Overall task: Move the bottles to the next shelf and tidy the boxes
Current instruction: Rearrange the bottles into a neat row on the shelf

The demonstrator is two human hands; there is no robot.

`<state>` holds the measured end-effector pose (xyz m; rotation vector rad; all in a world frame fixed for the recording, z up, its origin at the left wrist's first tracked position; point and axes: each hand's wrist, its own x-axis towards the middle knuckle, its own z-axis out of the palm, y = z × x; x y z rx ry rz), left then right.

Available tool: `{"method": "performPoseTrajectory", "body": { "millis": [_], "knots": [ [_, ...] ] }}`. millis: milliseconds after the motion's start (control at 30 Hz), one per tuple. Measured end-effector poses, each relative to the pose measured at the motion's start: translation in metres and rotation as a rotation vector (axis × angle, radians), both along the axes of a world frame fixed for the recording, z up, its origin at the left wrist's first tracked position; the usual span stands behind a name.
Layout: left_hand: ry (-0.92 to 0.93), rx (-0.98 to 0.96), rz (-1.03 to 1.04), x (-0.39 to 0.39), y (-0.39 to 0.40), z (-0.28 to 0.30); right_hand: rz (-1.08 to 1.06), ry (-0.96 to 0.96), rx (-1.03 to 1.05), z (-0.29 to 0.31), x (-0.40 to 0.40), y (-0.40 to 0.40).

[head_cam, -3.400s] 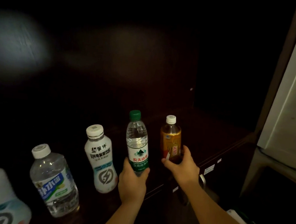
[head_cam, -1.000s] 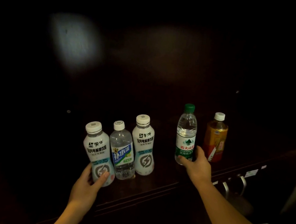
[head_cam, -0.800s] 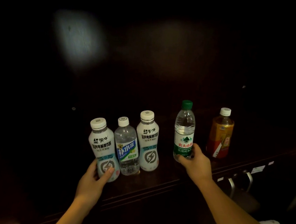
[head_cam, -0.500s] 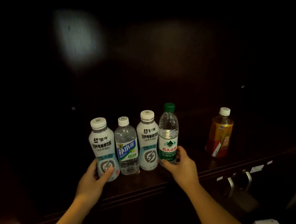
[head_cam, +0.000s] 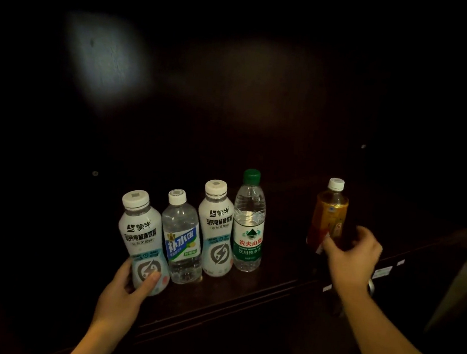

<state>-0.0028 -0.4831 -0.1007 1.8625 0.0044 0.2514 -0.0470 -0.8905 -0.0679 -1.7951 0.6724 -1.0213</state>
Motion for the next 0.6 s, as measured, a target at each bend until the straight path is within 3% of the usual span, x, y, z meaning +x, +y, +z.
{"method": "performPoseTrajectory", "body": {
  "millis": [100,233,600],
  "knots": [
    [-0.007,-0.004,-0.007,0.000,0.000,0.000,0.163,0.176,0.071,0.004,0.013,-0.028],
    [-0.016,0.001,-0.011,-0.002,-0.002,0.002,0.384,0.237,0.103,-0.005,0.029,-0.041],
    [-0.003,-0.001,-0.013,-0.005,-0.004,0.005,0.474,0.254,-0.007,-0.012,0.029,0.015]
  ]
}}
